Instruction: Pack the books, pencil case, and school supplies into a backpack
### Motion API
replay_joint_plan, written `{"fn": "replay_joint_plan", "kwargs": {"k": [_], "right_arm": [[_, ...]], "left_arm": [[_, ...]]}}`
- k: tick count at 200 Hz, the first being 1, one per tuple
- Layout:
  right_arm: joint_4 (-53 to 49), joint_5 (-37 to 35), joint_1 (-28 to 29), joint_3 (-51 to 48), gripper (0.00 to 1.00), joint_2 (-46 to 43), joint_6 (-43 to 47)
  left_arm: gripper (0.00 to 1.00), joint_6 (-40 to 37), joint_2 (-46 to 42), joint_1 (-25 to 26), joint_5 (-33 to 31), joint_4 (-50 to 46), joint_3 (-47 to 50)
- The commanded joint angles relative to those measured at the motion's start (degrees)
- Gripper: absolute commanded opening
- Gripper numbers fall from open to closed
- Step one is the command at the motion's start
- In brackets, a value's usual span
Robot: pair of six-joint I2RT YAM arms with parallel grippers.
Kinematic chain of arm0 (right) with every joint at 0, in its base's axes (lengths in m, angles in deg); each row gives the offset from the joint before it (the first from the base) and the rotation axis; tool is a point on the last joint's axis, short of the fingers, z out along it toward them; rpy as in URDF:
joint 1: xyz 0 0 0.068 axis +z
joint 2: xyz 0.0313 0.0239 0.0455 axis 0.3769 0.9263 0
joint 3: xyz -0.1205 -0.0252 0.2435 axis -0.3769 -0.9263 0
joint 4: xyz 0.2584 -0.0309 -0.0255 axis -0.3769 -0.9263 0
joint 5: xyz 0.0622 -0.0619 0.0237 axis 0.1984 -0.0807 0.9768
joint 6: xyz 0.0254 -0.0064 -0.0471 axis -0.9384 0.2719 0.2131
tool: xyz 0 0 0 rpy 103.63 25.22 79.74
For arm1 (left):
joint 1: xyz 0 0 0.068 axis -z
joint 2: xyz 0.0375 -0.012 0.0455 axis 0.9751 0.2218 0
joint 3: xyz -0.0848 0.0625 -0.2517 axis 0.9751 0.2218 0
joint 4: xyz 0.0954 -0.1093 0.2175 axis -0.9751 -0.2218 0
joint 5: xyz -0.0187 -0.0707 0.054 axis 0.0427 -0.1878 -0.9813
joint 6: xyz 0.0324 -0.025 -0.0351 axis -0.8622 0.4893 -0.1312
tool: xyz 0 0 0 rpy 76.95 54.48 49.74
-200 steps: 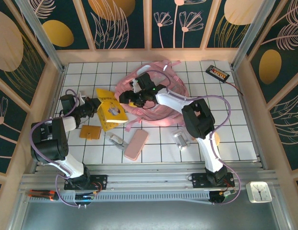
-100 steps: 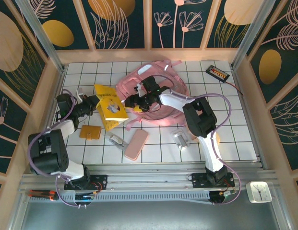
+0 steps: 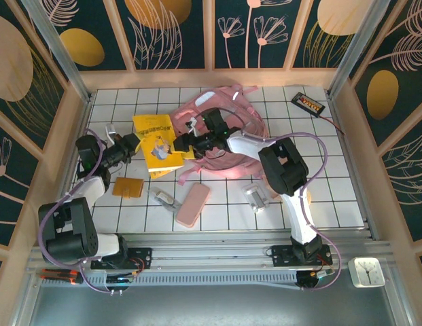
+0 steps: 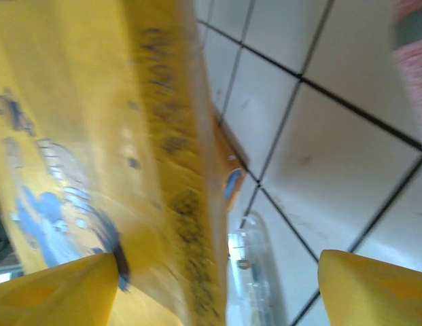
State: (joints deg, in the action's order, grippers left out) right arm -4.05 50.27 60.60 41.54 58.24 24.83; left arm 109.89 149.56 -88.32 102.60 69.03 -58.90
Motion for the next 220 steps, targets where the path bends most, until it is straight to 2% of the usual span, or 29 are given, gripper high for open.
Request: {"fn": "replay_joint_plan", "kwargs": {"k": [1, 14, 31, 41, 50, 54, 57, 62, 65, 66, 67, 68, 70, 72, 86, 102, 124, 149, 166, 178, 194, 220], "right_arm": [[12.91, 4.35, 1.37, -2.4, 0.76, -3.9, -6.18], [16.35, 3.88, 1.23, -4.1, 0.73, -5.1, -8.27], [16.34, 2.31, 1.07, -4.75, 0.61, -6.56, -8.23], [15.7, 0.92, 0.91, -5.19, 0.43, -7.4, -7.92], [14.02, -0.69, 0.45, -5.53, 0.19, -8.39, -7.42], [13.21, -1.41, 0.23, -5.75, 0.04, -8.81, -6.99], [12.24, -2.16, -0.05, -5.88, 0.0, -9.24, -6.64], [10.02, -4.02, -0.55, -6.09, 0.0, -10.11, -5.82], [8.65, -5.39, -0.94, -6.26, 0.0, -10.79, -4.98], [7.94, -5.88, -1.02, -6.35, 0.0, -11.01, -4.74], [7.32, -6.43, -1.06, -6.39, 0.0, -11.25, -4.49], [6.71, -6.97, -1.21, -6.5, 0.0, -11.51, -4.23], [5.59, -8.04, -1.55, -6.72, 0.0, -12.07, -3.77], [4.6, -9.14, -1.87, -7.01, 0.0, -12.72, -3.06], [-1.98, -18.27, -4.48, -9.57, 0.0, -18.1, 0.12], [-7.83, -32.17, -6.76, -13.95, 0.0, -27.15, 2.29], [-17.25, -48.75, -12.06, -16.89, 0.0, -38.25, 3.33], [-30.79, -63.96, -17.18, -17.01, 0.0, -45.23, 1.54], [-36.09, -70.0, -20.42, -18.86, 0.0, -49.39, 0.38], [-37.64, -71.34, -22.57, -20.28, 0.0, -52.1, 0.75], [-39.16, -71.03, -25.46, -21.55, 0.0, -53.77, 1.03], [-38.32, -68.69, -27.72, -23.67, 0.0, -55.84, 1.45]], "left_arm": [[0.0, 4.27, -0.6, 0.19, 3.11, 8.65, 0.61], [0.0, 4.1, -0.21, 0.16, 3.25, 8.49, 0.83], [0.0, 3.77, 0.19, 0.19, 3.38, 7.95, 0.93], [0.0, 1.87, 0.29, 0.22, 3.21, 5.04, 0.13], [0.0, -2.86, 0.06, 0.15, 2.77, -1.54, -2.16], [0.0, -5.85, -0.17, 0.22, 2.17, -5.73, -3.62], [0.01, -8.47, -0.34, 0.16, 1.46, -9.07, -4.88], [0.17, -12.38, -0.74, 0.16, 0.02, -14.9, -7.12], [0.41, -14.87, -0.9, 0.16, -1.16, -18.57, -8.56], [0.53, -16.05, -0.96, 0.16, -1.53, -19.68, -9.09], [0.72, -17.0, -1.0, 0.15, -2.12, -20.72, -9.54], [0.85, -17.86, -1.06, 0.15, -2.59, -22.25, -9.98], [0.95, -19.44, -1.1, 0.15, -3.51, -24.63, -11.19], [0.98, -21.5, -1.18, 0.15, -4.77, -27.2, -12.26], [0.99, -29.97, -1.45, 0.17, -12.13, -37.71, -18.62], [0.99, -37.49, -1.43, 2.97, -21.07, -43.37, -23.93], [0.99, -45.07, 3.33, 13.05, -30.43, -46.35, -30.39], [0.99, -53.41, 11.85, 25.44, -39.75, -46.44, -36.75], [0.99, -57.92, 17.25, 32.68, -43.25, -45.99, -41.37], [0.99, -59.83, 20.47, 36.28, -44.89, -44.9, -44.27], [0.99, -62.05, 26.03, 40.41, -45.97, -44.54, -49.08], [0.99, -65.41, 36.61, 46.35, -48.7, -49.38, -60.26]]}}
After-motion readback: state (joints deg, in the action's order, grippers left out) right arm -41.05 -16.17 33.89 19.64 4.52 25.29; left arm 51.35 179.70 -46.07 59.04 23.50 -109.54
